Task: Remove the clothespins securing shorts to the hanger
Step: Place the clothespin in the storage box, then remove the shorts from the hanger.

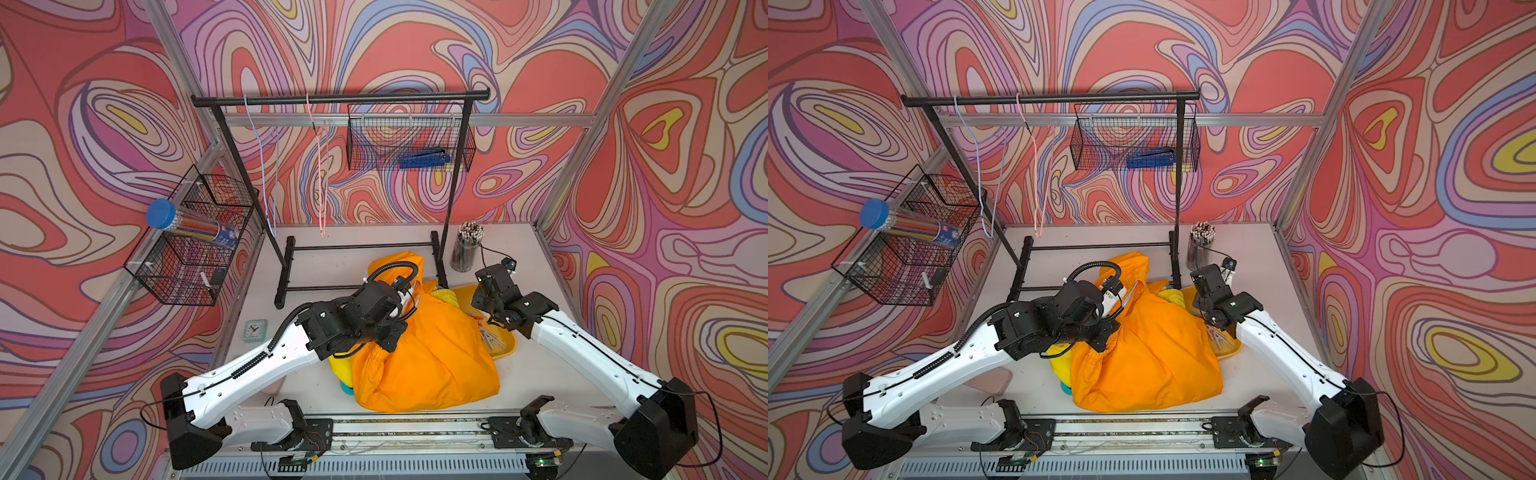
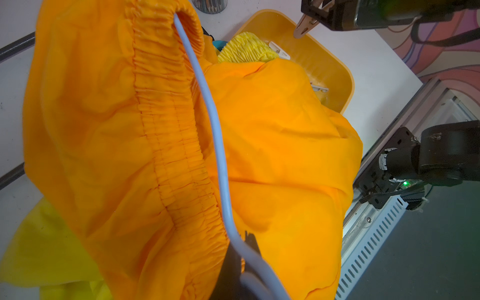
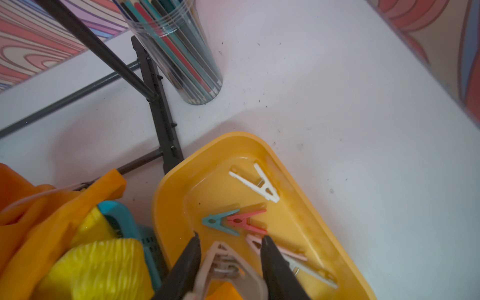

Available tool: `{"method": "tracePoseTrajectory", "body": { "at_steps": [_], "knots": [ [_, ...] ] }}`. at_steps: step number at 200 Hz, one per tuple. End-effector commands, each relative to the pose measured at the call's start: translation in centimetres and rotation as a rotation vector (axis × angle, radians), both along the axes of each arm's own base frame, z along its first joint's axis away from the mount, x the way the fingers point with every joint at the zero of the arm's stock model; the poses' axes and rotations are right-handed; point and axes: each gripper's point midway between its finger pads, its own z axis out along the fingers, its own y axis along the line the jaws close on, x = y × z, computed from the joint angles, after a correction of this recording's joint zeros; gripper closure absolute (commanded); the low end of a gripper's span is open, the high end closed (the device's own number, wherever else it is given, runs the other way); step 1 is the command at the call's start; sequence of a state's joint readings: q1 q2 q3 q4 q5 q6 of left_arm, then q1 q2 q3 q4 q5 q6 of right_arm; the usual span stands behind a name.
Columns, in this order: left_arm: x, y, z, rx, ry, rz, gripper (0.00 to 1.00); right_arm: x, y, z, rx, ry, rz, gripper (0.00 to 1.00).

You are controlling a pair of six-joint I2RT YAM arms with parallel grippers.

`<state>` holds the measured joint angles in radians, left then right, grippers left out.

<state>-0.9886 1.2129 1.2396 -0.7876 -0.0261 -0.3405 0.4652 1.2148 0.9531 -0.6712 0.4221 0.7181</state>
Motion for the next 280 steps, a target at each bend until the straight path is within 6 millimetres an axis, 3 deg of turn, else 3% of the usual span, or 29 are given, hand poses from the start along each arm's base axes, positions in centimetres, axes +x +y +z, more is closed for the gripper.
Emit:
{"method": "tracePoseTrajectory", "body": {
  "at_steps": [1, 20, 38, 72, 115, 163, 250, 280],
  "knots": [
    [-0.2, -0.4, 1.2, -0.044, -0.035, -0.026, 1.00, 0.6, 0.9, 0.6, 0.019, -0.030, 0.064, 0.50],
    [-0.2, -0.5, 1.1, -0.046, -0.032, -0.029, 1.00, 1.2, 4.0, 2.3, 0.104, -0.089, 0.237, 0.43],
    [-0.2, -0.7, 1.2, -0.049, -0.031, -0.033, 1.00, 1.2, 4.6, 3.3, 0.118, -0.119, 0.276, 0.41],
    [-0.1, -1.1, 1.4, -0.059, -0.027, -0.040, 1.00, 0.5, 7.2, 5.8, 0.207, -0.203, 0.435, 0.42],
    [0.0, -1.7, 1.5, -0.059, -0.015, -0.049, 1.00, -0.5, 10.9, 8.7, 0.289, -0.305, 0.627, 0.49],
    [0.1, -2.4, 1.9, -0.080, -0.007, -0.055, 1.00, -2.2, 14.6, 8.7, 0.194, -0.381, 0.825, 0.51],
    [-0.1, -2.7, 2.0, -0.093, 0.006, -0.060, 1.00, -0.7, 17.7, 7.0, 0.140, -0.381, 0.890, 0.55],
    [-0.1, -2.6, 2.0, -0.091, 0.007, -0.060, 1.00, 0.2, 17.4, 7.4, 0.114, -0.418, 0.839, 0.56]
  ]
}}
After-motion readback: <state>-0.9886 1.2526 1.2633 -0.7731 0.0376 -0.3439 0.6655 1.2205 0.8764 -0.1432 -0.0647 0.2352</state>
